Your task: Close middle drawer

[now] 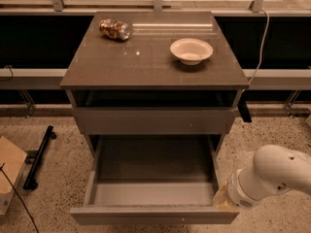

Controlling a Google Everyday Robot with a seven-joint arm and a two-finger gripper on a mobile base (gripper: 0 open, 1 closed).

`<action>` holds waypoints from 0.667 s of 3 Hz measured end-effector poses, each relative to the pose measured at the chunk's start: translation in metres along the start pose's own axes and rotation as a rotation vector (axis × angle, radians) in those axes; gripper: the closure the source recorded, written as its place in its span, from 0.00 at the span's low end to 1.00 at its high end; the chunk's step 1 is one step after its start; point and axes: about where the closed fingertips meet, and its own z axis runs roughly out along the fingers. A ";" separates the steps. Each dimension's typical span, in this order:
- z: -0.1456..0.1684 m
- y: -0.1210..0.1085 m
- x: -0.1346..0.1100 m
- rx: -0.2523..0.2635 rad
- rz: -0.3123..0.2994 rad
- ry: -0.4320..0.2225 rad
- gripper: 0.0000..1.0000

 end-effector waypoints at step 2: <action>0.016 -0.002 0.004 -0.005 0.011 0.047 1.00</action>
Offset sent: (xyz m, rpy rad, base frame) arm 0.0046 0.0007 -0.0282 -0.0922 0.0354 -0.0146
